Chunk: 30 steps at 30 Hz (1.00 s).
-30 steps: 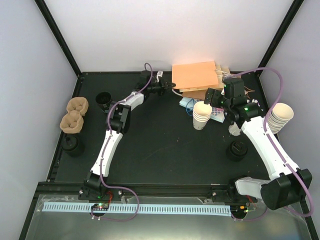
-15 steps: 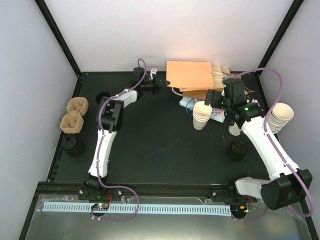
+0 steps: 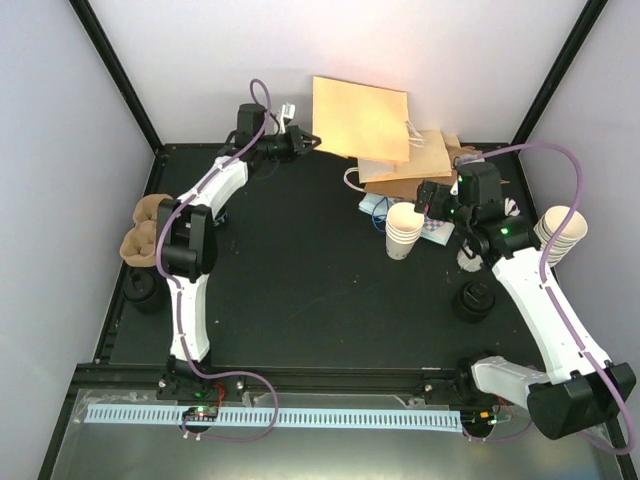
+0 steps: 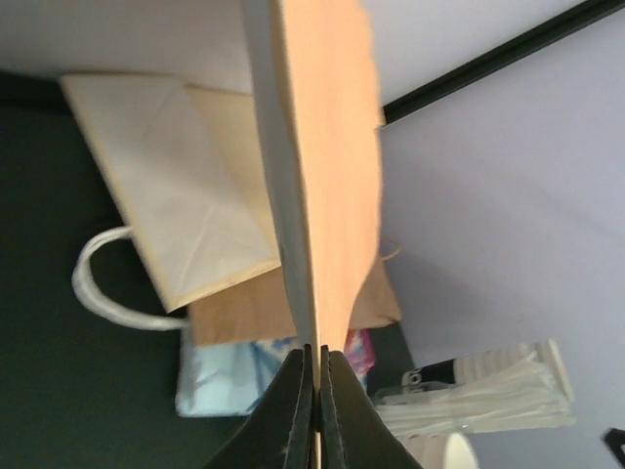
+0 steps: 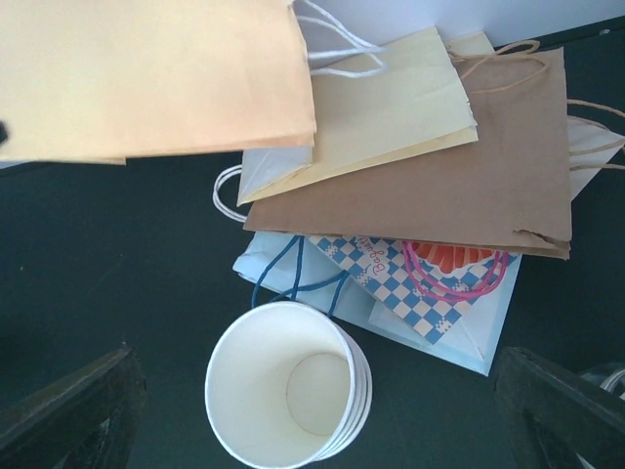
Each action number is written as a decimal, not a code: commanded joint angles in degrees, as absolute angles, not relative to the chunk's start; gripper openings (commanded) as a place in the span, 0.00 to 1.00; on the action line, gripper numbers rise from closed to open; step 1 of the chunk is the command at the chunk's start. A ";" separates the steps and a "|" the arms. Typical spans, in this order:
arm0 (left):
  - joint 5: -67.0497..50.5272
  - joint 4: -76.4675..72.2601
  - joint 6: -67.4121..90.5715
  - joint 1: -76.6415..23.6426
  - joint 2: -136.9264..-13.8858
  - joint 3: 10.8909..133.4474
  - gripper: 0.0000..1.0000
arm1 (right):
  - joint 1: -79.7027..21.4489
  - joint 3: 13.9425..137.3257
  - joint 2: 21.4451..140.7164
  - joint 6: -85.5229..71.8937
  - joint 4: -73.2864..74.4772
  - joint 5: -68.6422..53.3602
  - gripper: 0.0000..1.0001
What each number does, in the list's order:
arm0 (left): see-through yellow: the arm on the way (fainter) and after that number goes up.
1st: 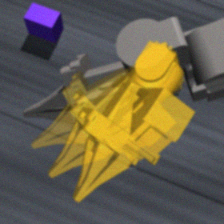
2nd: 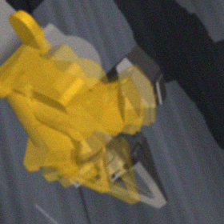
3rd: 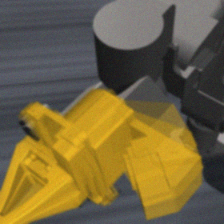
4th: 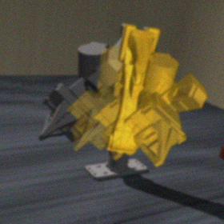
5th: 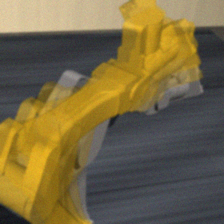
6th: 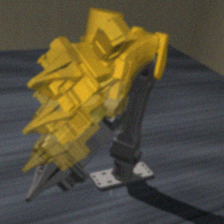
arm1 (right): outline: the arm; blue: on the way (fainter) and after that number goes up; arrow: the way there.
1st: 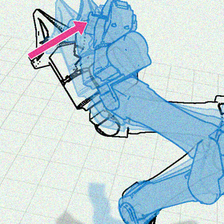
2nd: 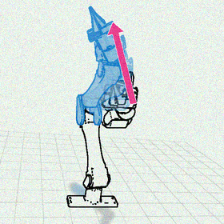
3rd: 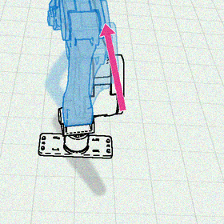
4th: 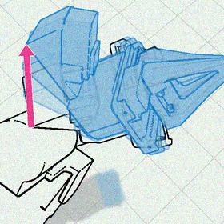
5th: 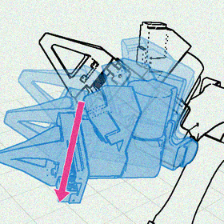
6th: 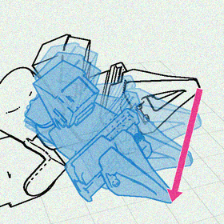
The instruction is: Pack the takeout coffee
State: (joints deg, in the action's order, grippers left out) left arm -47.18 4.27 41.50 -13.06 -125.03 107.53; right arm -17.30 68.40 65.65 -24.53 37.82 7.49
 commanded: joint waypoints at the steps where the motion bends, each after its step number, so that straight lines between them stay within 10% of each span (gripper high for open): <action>1: -42.65 12.29 33.71 -10.85 -122.20 103.39 0.02 | -17.52 66.75 62.95 -24.75 38.15 6.84 1.00; 18: -18.66 23.73 21.17 -9.10 -93.42 94.11 0.02 | -17.56 65.17 60.64 -23.48 37.53 -1.09 1.00; 30: -34.37 11.77 29.95 -9.16 -61.27 69.73 0.01 | -17.59 63.54 58.35 -25.36 30.89 -18.79 1.00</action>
State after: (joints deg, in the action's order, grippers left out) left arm -26.09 17.08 25.91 -9.02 -67.57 74.76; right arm -17.30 64.51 60.05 -24.14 35.18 -10.07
